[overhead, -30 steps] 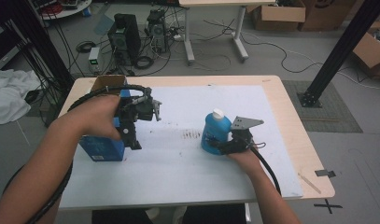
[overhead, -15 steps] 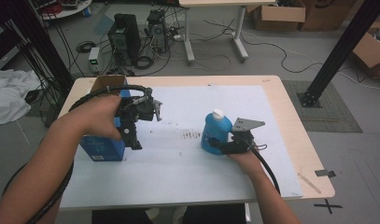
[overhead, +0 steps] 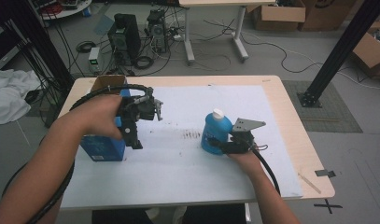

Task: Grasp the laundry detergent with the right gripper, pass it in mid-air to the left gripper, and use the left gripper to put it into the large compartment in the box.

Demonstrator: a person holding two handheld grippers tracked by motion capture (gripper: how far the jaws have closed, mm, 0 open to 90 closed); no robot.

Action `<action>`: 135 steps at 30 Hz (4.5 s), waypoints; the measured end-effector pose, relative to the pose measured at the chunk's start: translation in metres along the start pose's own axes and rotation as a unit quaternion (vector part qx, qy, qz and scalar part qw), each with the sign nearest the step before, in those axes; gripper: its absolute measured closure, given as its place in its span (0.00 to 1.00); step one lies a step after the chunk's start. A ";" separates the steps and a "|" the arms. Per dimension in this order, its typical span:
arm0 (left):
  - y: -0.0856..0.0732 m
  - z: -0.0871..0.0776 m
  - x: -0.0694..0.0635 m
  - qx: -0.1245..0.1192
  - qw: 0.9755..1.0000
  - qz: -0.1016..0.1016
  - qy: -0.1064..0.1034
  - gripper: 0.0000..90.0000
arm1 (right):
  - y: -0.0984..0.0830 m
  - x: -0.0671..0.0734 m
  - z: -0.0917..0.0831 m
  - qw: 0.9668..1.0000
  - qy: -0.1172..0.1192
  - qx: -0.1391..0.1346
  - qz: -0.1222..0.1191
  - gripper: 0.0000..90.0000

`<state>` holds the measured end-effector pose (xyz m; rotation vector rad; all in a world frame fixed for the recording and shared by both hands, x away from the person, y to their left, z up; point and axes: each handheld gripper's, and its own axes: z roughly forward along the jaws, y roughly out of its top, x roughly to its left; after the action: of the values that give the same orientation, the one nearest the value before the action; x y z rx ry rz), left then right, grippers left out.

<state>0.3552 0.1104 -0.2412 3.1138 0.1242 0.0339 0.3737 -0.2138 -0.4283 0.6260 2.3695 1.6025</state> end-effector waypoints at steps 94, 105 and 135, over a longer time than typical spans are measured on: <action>0.046 0.014 -0.036 -0.001 0.999 0.038 -0.013 0.04 | 0.078 0.114 0.089 0.970 0.214 0.026 -0.113 0.53; 0.047 0.013 -0.037 0.005 0.999 0.038 -0.017 0.18 | 0.079 0.116 0.089 0.970 0.216 0.024 -0.111 0.53; 0.049 0.012 -0.040 0.017 0.999 0.042 0.003 0.39 | 0.080 0.115 0.090 0.969 0.219 0.020 -0.109 0.53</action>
<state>0.3191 0.0581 -0.2524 3.1503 -0.0066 0.0427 0.3258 -0.0609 -0.3829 0.0056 2.6610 1.7371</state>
